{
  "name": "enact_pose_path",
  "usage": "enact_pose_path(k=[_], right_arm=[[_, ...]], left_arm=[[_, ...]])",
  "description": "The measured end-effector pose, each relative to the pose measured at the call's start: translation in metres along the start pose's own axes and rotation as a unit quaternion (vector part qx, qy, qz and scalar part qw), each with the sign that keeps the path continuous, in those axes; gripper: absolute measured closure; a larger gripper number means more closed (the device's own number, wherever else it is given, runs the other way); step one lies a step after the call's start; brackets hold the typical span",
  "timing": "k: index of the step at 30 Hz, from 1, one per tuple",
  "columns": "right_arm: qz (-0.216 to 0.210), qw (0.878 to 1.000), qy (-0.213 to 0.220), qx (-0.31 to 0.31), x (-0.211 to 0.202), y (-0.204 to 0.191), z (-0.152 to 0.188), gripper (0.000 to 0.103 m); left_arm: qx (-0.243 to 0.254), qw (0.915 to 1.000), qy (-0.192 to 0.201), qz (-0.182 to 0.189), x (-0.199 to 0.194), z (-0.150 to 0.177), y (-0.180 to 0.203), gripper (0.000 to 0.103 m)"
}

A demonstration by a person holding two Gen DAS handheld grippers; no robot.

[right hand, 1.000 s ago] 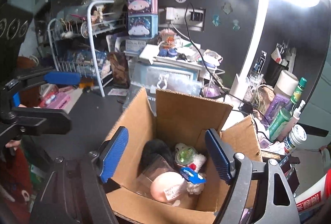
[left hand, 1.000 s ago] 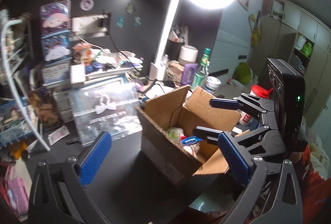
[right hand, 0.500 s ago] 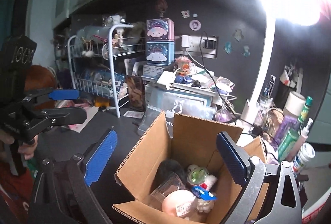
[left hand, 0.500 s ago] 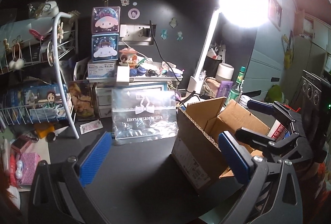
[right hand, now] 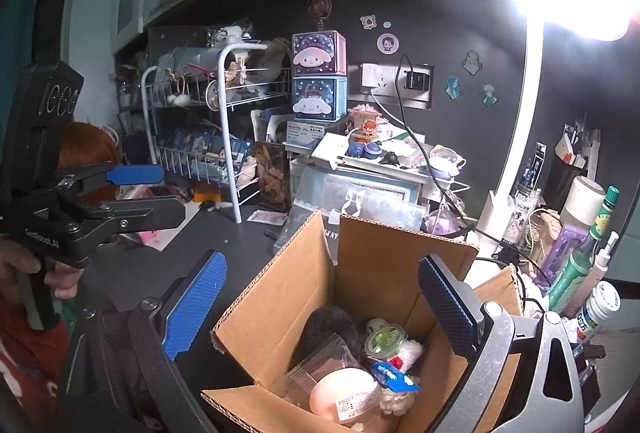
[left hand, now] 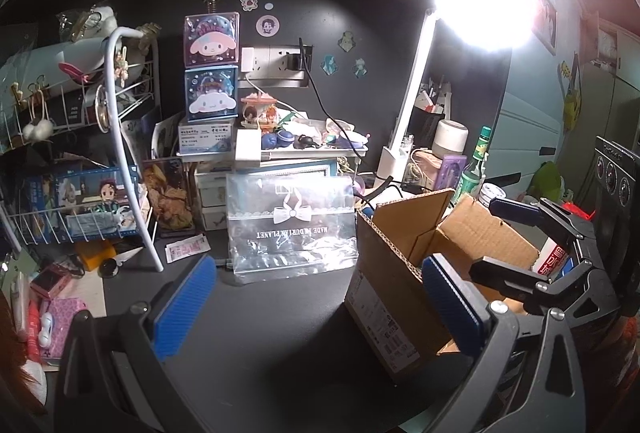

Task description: Organize objects

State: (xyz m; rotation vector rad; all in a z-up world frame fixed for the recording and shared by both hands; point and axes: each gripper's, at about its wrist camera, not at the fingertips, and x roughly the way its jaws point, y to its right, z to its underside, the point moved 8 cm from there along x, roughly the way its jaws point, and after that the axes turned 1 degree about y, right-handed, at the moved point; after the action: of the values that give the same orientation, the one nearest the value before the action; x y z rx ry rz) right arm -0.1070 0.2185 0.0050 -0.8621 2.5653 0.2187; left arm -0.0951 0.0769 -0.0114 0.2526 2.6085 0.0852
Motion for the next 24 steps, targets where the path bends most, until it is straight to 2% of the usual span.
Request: enact_pose_path(k=[24], right_arm=[[-0.008,1.0,0.0,0.004,0.0038,0.0009,0.0001,0.006]], left_arm=[[-0.003,0.9999,0.003,-0.009,-0.0005,0.0007,-0.0086,0.001]])
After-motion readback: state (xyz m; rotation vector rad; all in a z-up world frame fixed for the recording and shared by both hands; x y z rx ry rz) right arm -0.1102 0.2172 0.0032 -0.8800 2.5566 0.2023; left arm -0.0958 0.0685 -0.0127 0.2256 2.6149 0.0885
